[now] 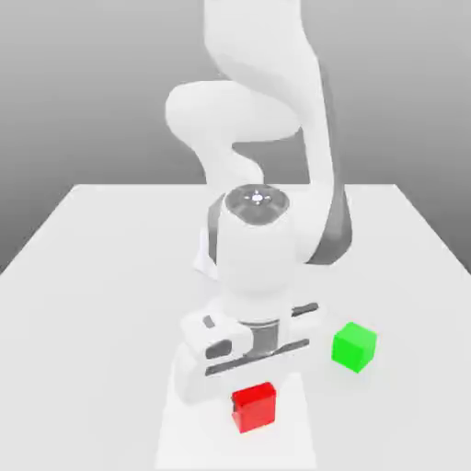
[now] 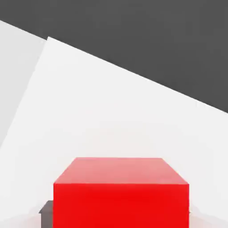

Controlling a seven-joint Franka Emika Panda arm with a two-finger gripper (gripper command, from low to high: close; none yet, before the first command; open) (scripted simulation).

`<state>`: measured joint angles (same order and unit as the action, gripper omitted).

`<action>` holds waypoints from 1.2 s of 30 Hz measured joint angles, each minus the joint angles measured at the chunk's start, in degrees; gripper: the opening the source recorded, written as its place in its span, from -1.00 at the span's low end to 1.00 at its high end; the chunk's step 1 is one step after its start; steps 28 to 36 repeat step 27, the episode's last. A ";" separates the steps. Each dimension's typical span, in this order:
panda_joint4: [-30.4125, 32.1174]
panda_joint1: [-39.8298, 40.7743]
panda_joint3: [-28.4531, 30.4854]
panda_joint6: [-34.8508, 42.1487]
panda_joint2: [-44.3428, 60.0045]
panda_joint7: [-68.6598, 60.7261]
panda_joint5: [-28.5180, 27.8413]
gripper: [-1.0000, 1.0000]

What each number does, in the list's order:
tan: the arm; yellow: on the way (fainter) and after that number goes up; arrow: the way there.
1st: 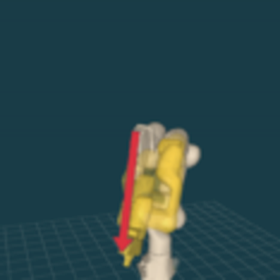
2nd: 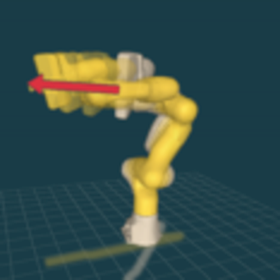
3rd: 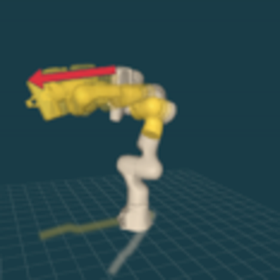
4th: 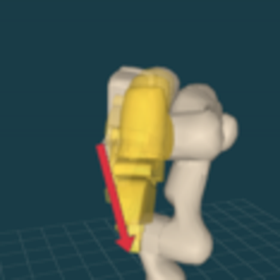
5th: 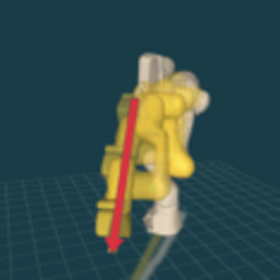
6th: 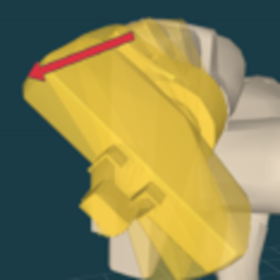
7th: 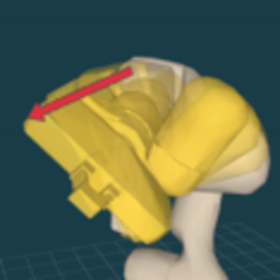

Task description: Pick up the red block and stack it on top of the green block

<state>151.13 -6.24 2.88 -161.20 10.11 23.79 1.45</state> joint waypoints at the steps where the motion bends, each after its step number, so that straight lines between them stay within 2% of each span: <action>1: 0.31 -0.02 0.09 1.72 -2.03 0.24 -0.31 -1.00; 7: 5.32 -7.61 -3.94 5.31 -10.58 -11.50 -1.22 -1.00; 16: 13.94 -21.10 -8.16 7.58 -21.48 -35.91 0.99 -1.00; 23: 14.23 -21.75 -8.62 -4.32 -9.85 -36.36 -1.47 -1.00; 24: 14.17 -21.75 -8.40 -5.75 -8.36 -35.83 -2.22 1.00; 36: 14.17 -21.72 -8.40 -5.75 -8.36 -35.83 -2.22 1.00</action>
